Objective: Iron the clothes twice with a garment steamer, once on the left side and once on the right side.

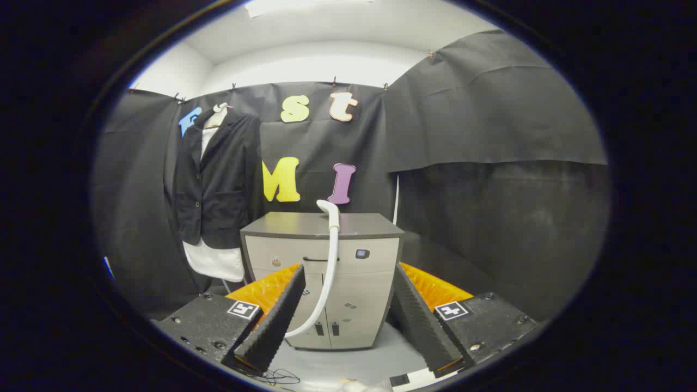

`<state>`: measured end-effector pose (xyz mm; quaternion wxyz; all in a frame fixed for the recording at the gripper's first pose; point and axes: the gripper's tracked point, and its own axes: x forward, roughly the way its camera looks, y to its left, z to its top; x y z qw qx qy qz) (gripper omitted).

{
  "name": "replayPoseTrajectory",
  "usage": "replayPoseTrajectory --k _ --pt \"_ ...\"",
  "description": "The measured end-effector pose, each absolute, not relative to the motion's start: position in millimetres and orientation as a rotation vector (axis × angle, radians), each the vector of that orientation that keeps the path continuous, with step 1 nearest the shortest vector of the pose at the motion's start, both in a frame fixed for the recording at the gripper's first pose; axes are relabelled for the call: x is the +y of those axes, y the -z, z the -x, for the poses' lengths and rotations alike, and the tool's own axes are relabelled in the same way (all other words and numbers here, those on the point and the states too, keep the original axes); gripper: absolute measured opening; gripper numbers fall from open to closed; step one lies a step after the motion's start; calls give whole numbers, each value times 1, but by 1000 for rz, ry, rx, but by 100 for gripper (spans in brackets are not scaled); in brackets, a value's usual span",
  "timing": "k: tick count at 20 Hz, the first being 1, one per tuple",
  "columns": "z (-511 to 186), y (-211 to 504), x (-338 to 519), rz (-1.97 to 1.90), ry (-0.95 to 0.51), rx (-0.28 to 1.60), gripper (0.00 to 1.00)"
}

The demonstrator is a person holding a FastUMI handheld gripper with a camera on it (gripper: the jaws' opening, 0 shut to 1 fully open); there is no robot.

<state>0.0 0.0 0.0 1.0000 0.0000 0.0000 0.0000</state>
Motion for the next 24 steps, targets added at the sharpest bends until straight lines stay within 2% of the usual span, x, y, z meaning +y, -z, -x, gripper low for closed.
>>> replayPoseTrajectory --k 17,21,24 --pt "-14 -6 -7 -24 0 -4 100" --pt "-47 -38 -16 -41 -13 -20 100" --pt "-107 -71 -14 -52 -48 -16 100"
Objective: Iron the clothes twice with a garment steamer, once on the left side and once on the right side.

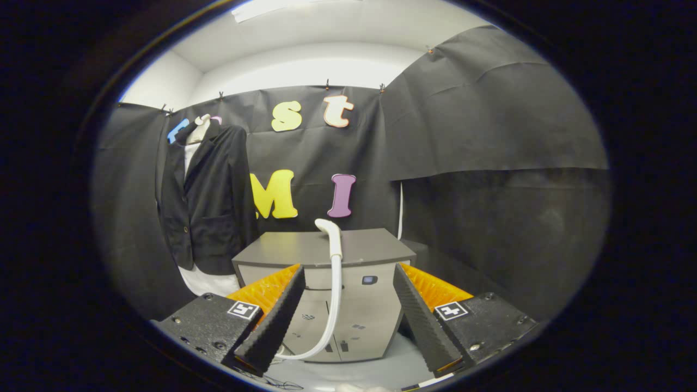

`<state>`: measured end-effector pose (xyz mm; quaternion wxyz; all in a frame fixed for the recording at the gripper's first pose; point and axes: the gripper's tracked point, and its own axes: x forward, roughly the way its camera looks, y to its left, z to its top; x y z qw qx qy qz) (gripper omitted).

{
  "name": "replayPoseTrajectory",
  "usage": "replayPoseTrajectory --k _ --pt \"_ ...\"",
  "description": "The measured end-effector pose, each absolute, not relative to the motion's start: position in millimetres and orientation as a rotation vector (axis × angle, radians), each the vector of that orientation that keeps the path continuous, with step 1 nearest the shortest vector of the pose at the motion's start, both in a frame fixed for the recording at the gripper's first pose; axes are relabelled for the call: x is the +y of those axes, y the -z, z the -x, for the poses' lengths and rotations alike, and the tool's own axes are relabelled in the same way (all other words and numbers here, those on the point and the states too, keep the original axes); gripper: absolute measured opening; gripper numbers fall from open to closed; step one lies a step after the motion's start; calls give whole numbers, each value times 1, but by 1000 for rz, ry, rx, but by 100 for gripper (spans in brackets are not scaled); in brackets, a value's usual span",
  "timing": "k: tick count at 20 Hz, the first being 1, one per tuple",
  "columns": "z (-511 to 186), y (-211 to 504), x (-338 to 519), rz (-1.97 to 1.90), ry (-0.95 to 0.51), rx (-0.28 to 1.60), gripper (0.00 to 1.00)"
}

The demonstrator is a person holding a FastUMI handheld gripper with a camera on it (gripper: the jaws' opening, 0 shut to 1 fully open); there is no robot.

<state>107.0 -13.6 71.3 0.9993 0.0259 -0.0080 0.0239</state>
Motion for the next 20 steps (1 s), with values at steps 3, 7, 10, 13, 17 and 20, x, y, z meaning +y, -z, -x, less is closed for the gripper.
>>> replayPoseTrajectory --k 3,7,10,13,17,20 --pt "-157 -93 -10 -91 -103 3 100" --pt "-232 -105 -3 -111 -177 70 100" --pt "-288 -106 7 -105 -231 147 100" --pt "-343 -108 16 -126 -282 219 100" --pt "-415 -98 22 -157 -320 332 100" --pt "-461 -87 27 -196 -337 425 100"
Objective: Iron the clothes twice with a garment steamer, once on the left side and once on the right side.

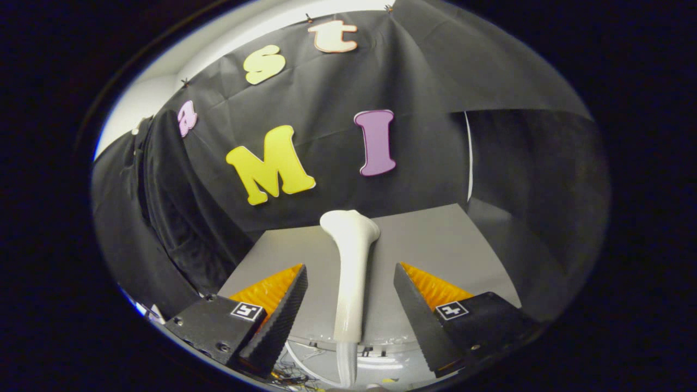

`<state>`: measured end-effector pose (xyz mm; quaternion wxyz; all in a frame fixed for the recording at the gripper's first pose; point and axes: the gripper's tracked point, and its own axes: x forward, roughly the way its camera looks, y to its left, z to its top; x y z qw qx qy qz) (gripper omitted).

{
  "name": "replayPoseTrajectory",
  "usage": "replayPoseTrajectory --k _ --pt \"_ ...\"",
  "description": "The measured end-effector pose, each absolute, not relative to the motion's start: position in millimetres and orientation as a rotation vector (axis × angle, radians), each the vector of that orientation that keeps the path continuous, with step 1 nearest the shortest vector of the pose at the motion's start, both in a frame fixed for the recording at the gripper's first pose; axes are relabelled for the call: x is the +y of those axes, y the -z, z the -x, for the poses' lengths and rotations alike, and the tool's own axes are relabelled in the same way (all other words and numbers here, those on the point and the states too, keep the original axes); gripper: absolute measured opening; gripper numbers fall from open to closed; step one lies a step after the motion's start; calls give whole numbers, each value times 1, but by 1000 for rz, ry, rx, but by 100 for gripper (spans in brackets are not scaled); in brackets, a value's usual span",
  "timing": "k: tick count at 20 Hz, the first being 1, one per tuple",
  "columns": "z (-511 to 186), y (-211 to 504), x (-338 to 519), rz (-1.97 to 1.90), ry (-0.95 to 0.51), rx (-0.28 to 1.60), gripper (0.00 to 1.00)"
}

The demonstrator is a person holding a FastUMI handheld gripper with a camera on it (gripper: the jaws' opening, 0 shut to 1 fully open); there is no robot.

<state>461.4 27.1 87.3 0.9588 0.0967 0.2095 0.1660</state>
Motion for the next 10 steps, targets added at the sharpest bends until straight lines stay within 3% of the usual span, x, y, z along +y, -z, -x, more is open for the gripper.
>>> replayPoseTrajectory --k 6,10 --pt "-514 -41 41 -298 -347 711 100" --pt "-521 -30 44 -275 -351 768 95"
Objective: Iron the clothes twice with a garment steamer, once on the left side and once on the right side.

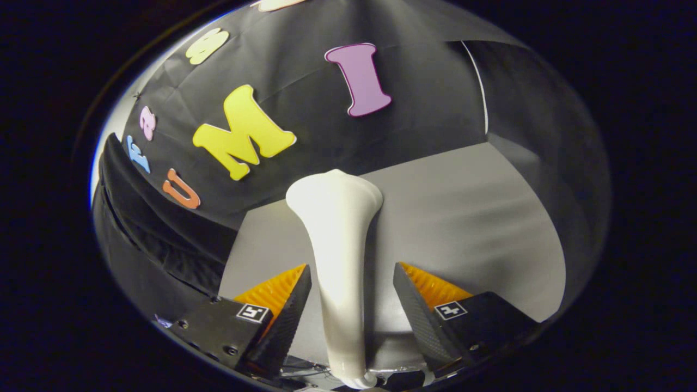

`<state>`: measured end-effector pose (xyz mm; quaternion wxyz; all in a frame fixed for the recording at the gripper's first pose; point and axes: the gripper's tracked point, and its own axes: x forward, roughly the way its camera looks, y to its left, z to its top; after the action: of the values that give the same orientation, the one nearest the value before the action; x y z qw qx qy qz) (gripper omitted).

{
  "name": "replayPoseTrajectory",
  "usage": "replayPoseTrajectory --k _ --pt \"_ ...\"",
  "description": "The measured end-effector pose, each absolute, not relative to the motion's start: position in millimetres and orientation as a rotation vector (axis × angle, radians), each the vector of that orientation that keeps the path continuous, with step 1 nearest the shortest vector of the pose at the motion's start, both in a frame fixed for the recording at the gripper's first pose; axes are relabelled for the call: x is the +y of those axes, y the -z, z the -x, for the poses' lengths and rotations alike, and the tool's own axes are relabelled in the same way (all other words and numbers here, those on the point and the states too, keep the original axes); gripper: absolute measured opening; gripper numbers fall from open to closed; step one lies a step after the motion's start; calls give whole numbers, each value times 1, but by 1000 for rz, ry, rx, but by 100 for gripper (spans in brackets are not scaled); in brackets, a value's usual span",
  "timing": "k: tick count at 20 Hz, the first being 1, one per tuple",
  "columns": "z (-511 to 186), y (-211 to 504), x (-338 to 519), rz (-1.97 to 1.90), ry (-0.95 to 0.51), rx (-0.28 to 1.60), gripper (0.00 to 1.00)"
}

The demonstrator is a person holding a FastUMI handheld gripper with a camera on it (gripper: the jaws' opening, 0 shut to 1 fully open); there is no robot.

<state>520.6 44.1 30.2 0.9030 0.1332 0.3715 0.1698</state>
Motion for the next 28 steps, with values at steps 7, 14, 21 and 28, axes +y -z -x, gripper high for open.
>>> replayPoseTrajectory --k 7,14,21,28 --pt "-521 -18 64 -275 -322 849 49" --pt "-522 -30 62 -193 -278 720 36" --pt "-508 -59 62 -148 -263 560 30" --pt "-477 -84 62 -142 -268 419 27"
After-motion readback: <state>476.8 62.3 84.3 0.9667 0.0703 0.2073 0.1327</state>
